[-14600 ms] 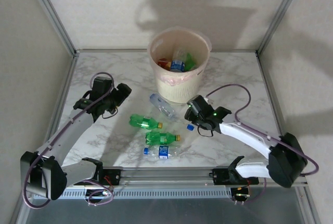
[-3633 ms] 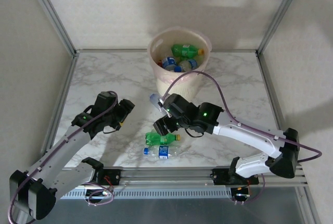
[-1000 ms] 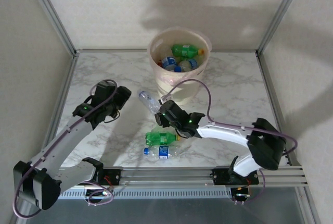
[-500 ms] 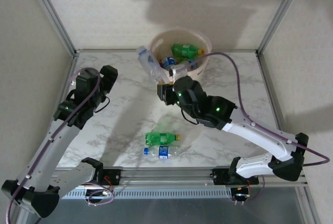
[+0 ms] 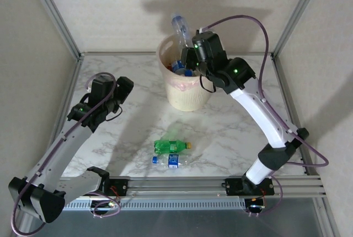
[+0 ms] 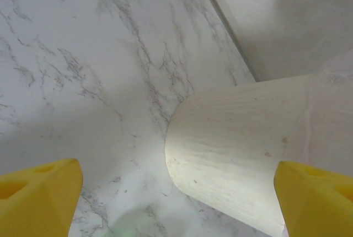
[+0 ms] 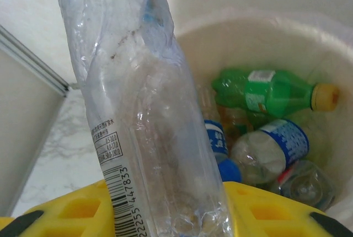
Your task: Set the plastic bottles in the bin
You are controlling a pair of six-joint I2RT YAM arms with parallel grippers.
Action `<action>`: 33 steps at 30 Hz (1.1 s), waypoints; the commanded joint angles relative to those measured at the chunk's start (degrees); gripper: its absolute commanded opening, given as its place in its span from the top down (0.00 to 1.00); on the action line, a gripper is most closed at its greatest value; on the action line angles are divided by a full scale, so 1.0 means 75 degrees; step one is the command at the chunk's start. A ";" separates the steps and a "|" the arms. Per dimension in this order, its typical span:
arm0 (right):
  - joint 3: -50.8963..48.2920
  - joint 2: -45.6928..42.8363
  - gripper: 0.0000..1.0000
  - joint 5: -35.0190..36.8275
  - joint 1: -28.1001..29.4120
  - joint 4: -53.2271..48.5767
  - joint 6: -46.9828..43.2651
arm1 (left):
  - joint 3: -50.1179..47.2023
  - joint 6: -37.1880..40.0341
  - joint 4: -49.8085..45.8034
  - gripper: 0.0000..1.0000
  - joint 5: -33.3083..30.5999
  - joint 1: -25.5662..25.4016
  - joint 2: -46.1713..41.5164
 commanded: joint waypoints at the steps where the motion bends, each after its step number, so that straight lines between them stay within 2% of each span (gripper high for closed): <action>1: 0.0221 0.0310 0.63 -0.0651 -0.0196 -0.0325 0.0584 | -0.0093 0.0069 -0.0061 0.11 0.0030 0.0054 -0.0066; 2: 0.0232 0.0405 0.60 -0.0691 -0.0207 -0.0299 0.0652 | -0.0094 0.0070 -0.0071 0.10 0.0036 0.0053 -0.0065; 5: 0.0377 0.0746 0.41 -0.0795 -0.0272 -0.0333 0.0740 | -0.0083 0.0103 -0.0125 0.10 0.0030 0.0058 -0.0036; 14: 0.0485 0.0589 0.32 -0.0812 -0.0470 -0.0367 0.0545 | -0.0118 0.0059 -0.0245 0.10 0.0024 0.0048 -0.0101; 20: 0.0197 0.0052 0.35 -0.1069 -0.0437 -0.0329 0.0110 | -0.0276 -0.0057 -0.0307 0.12 0.0254 0.0011 -0.0148; 24: -0.0958 -0.0886 0.35 -0.1826 0.0071 0.0476 -0.0912 | -0.0569 -0.0225 -0.0394 0.14 0.0411 -0.0149 -0.0259; 27: -0.1846 -0.1450 0.29 -0.2197 0.0839 0.0664 -0.1637 | -0.0887 -0.0423 -0.0387 0.14 0.0510 -0.0168 -0.0382; 33: -0.3694 -0.2221 0.18 -0.2424 0.1792 0.0629 -0.1757 | -0.1341 -0.0788 -0.0326 0.17 0.0774 -0.0188 -0.0455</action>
